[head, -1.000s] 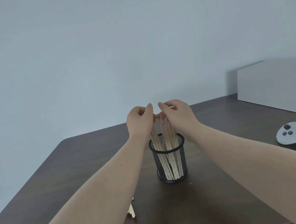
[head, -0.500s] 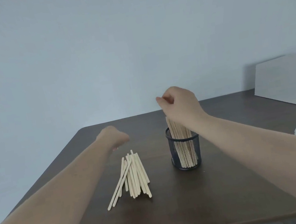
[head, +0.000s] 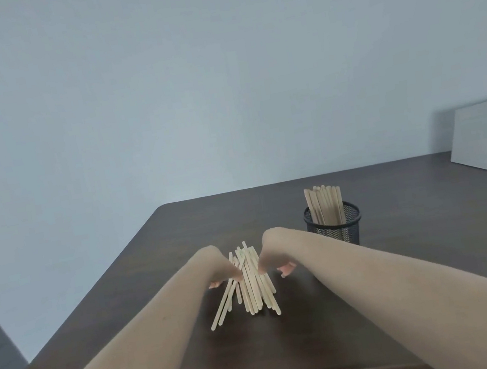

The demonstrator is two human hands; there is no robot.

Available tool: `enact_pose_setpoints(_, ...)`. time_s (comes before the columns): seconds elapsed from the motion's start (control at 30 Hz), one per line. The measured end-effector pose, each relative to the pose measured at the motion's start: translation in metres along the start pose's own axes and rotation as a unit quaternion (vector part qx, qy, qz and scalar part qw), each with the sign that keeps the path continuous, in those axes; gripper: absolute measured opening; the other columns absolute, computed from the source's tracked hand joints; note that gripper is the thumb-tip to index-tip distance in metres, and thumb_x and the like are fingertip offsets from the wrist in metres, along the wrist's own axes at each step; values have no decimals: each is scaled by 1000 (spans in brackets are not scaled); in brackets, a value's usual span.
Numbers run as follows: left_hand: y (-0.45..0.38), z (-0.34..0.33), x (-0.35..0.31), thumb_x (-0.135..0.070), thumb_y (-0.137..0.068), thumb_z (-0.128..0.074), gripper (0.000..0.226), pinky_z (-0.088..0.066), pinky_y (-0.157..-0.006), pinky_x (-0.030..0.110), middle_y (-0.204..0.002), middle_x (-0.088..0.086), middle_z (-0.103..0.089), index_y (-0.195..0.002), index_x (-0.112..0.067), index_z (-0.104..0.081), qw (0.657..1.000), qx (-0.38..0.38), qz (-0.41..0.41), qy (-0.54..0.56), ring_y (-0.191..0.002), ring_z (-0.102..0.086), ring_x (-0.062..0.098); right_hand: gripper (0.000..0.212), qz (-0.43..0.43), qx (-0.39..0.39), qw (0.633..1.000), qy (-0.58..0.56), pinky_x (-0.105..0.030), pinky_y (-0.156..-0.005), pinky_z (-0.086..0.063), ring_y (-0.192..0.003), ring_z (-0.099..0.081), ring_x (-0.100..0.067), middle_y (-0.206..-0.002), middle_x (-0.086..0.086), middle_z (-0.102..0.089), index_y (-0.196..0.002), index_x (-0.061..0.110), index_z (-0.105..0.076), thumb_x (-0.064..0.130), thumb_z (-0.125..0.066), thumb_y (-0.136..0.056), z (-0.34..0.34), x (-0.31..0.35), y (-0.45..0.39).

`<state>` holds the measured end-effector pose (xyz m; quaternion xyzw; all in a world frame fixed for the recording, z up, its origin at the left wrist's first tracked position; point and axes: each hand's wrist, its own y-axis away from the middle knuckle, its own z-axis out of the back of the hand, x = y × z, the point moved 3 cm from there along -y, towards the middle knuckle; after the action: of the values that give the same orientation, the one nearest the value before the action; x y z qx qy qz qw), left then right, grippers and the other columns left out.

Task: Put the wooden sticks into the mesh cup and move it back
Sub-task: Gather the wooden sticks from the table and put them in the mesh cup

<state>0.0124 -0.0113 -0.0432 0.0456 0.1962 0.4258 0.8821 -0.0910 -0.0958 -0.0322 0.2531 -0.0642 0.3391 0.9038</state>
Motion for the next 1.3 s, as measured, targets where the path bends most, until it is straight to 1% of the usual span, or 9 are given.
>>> enact_pose_setpoints(0.07, -3, -1, 1, -29, -77, -71, 35, -36, -50, 23, -55, 3, -48, -60, -9, -47, 1000, -7, 1, -9, -47, -43, 16, 40, -9, 14, 1000, 8, -21, -70, -50, -78, -60, -21, -119, -15, -57, -129, 0, -46, 22, -52, -96, -4, 2, -5)
enact_pose_setpoints(0.13, -7, -2, 1, -28, -77, -70, 34, -41, -58, 24, -56, 2, -50, -60, -10, -48, 1000, -16, 3, -20, -51, -47, 16, 49, -15, 22, 1000, 11, -25, -90, -51, -105, -64, -24, -136, -15, -52, -140, 2, -38, 21, -51, -97, -6, 4, -11)
enact_pose_setpoints(0.33, -13, -4, 6, -21, -78, -63, 27, -41, -61, 25, -55, 3, -49, -59, -9, -47, 1000, -22, 15, -8, -48, -43, 17, 42, -20, 19, 999, 37, -32, -104, -45, -111, -60, -25, -118, -15, -55, -137, 1, -42, 16, -46, -98, -5, 10, -15)
enact_pose_setpoints(0.5, -12, -1, 5, -22, -81, -59, 29, -40, -63, 26, -55, 3, -45, -59, -9, -45, 999, -18, 21, -28, -48, -41, 17, 35, -23, 0, 994, 110, -31, -79, -47, -64, -51, -20, -76, -9, -48, -130, 3, -50, 10, -40, -97, -4, 13, -21)
enact_pose_setpoints(0.67, -14, -3, 7, -15, -80, -54, 24, -39, -63, 27, -55, 3, -43, -60, -9, -42, 999, -15, 32, -35, -47, -39, 17, 35, -16, -5, 989, 149, -32, -77, -43, -88, -59, -26, -104, -9, -61, -127, 8, -55, 13, -42, -95, -6, 15, -26)
enact_pose_setpoints(0.83, -12, -3, 4, -11, -79, -49, 25, -37, -62, 26, -55, 2, -39, -57, -11, -37, 997, -25, 29, -67, -46, -35, 16, 14, -45, 30, 990, 132, -31, -88, -47, -62, -48, -19, -74, -8, -47, -109, 8, -51, 13, -45, -97, -4, 11, -22)
enact_pose_setpoints(1.1, -15, -7, 6, -16, -79, -53, 19, -49, -74, 27, -62, 0, -49, -62, -11, -46, 993, -56, 19, -100, -73, -55, 24, 38, -27, -52, 995, 85, -32, -84, -45, -101, -55, -28, -115, -8, -55, -130, 8, -54, 8, -42, -94, -10, 6, -30)
enact_pose_setpoints(1.2, -15, -10, 6, -10, -85, -49, 18, -51, -83, 30, -95, 2, -65, -96, -10, -63, 989, -83, 16, -120, -96, -63, 26, 47, -27, -121, 992, 24, -34, -96, -44, -128, -50, -29, -142, -8, -48, -140, 8, -46, 5, -42, -93, -16, 4, -31)
enact_pose_setpoints(1.3, -19, -21, 9, -3, -89, -40, 36, -48, -87, 32, -124, 8, -60, -119, -5, -59, 987, -93, 21, -129, -114, -58, 27, 37, -36, -186, 978, -87, -34, -83, -45, -120, -56, -31, -129, -11, -59, -129, 6, -51, 10, -44, -93, -24, 0, -37)
